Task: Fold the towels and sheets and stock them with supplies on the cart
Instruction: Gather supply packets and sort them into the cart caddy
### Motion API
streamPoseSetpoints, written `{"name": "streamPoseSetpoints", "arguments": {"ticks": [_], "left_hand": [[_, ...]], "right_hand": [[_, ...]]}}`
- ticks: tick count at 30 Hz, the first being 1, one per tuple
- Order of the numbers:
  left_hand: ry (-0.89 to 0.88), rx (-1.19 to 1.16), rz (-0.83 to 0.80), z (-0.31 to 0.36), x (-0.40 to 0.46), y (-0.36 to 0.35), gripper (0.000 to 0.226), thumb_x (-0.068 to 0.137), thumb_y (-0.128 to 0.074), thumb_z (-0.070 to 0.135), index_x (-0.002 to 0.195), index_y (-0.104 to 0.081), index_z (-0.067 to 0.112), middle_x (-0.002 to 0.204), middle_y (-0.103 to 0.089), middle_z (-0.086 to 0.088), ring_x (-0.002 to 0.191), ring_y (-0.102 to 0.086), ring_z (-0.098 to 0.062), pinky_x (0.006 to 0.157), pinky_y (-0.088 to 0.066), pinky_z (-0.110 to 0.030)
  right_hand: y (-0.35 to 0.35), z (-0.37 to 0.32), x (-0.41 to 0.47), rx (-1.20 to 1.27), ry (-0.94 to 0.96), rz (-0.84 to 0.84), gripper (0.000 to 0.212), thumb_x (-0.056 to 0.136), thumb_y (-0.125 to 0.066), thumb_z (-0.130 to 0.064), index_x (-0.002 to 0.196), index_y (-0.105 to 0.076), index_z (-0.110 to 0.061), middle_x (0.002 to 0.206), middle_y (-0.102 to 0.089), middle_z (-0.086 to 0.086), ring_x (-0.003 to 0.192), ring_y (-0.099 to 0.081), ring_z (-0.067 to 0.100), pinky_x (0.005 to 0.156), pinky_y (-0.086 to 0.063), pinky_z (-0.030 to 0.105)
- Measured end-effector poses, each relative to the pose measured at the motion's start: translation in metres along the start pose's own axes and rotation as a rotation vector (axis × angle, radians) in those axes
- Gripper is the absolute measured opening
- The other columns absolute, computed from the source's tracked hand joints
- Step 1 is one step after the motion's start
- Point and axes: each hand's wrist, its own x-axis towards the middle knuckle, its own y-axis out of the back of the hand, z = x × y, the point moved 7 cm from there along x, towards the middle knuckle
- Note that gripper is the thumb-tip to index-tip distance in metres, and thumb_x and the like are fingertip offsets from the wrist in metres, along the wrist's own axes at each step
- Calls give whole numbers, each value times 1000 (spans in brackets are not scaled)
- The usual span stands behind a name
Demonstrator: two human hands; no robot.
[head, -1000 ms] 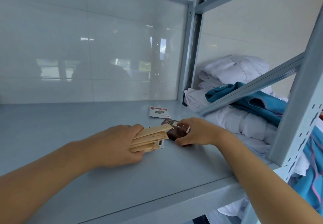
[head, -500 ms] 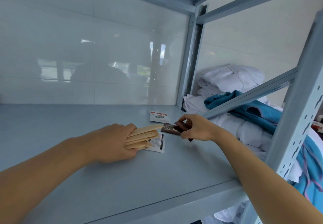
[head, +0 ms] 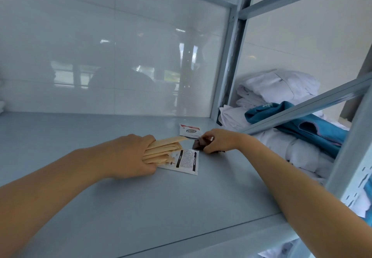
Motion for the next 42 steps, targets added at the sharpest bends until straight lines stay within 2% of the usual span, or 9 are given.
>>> {"name": "streamPoseSetpoints", "arguments": {"ticks": [3,7,13,18,20,26,32,40,42], "left_hand": [[2,-8,5,2,2,1,38,79,-60,59,108,-50,37,89,-63,12,79,-61,-7,76,-54,-34],[12,-26,3,1,1,3,39,76,-60,60,107,-50,39,88,-64,14,78,-62,-5,76,-55,-33],[51,-41,6,-12,-1,8,38,76,-60,65,104,-50,40,87,-64,15,76,-62,-4,71,-53,-29],[91,-65,19,-18,-1,19,44,67,-55,70,99,-51,39,85,-65,12,70,-64,-8,69,-57,-34],[104,-75,21,-21,-1,21,37,73,-61,63,97,-52,38,84,-66,10,65,-64,-9,67,-59,-35],[161,-16,10,-38,-4,27,34,75,-63,60,96,-51,35,85,-65,9,65,-64,-9,64,-55,-31],[259,32,19,-52,-7,37,38,81,-64,57,103,-51,29,91,-62,6,70,-61,-11,60,-45,-29],[211,36,30,-30,-4,37,35,83,-65,54,102,-51,28,89,-62,5,63,-60,-11,58,-44,-30],[207,44,23,-28,-5,36,35,83,-65,54,103,-51,28,90,-62,5,64,-61,-12,60,-47,-30]], "right_hand": [[1,-6,-1,-16,-16,-21,69,77,-76,-37,141,-54,-27,125,-60,-4,109,-60,18,93,-50,34],[-9,-12,-1,-22,-45,2,43,77,-71,-19,117,-55,-19,107,-61,-2,93,-60,17,70,-48,28],[-15,-8,-7,5,-28,110,12,87,-58,-21,94,-50,-26,92,-55,-7,88,-55,16,63,-34,22],[13,-15,-24,205,-22,322,15,84,-59,-12,89,-48,-21,87,-56,-1,75,-51,16,61,-36,29],[10,-45,-31,318,66,288,18,82,-62,-11,89,-51,-23,90,-58,-2,79,-55,19,65,-42,31],[-19,-117,-44,163,276,162,18,92,-62,-48,92,-47,-36,102,-53,-6,96,-55,18,92,-48,43],[-38,-113,-46,-32,251,74,86,74,-48,-94,136,-48,-34,119,-45,-6,118,-42,20,101,-39,43],[-34,-112,-54,-43,242,-46,55,82,-58,-80,111,-54,-33,111,-45,-10,103,-52,12,90,-44,39],[-33,-110,-57,-51,220,-62,58,80,-60,-72,123,-53,-34,119,-46,-11,111,-53,15,95,-45,39]]}}
